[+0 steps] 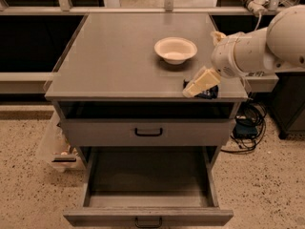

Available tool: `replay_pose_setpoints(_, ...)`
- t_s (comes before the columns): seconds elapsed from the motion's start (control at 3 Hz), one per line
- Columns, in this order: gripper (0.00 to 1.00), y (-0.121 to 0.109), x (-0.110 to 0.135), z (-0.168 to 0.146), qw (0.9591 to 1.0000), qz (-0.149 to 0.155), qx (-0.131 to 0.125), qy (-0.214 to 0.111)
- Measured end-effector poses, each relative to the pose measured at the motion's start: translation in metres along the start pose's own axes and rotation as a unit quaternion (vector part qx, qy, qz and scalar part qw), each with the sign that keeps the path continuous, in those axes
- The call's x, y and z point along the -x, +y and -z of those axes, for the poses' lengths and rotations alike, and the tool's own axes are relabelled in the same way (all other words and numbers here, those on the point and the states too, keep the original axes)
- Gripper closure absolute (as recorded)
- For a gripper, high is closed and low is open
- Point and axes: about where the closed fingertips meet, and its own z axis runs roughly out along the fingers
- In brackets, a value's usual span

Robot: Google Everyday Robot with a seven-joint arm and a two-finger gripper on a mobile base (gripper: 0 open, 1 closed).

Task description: Pick rxbar blueberry from middle drawer and place on counter

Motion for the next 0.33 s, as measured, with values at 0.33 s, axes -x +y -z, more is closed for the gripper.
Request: replay_pose_setpoints(0.33,0.0,0.0,0.0,0.0,1.0,0.0,0.0,0.0)
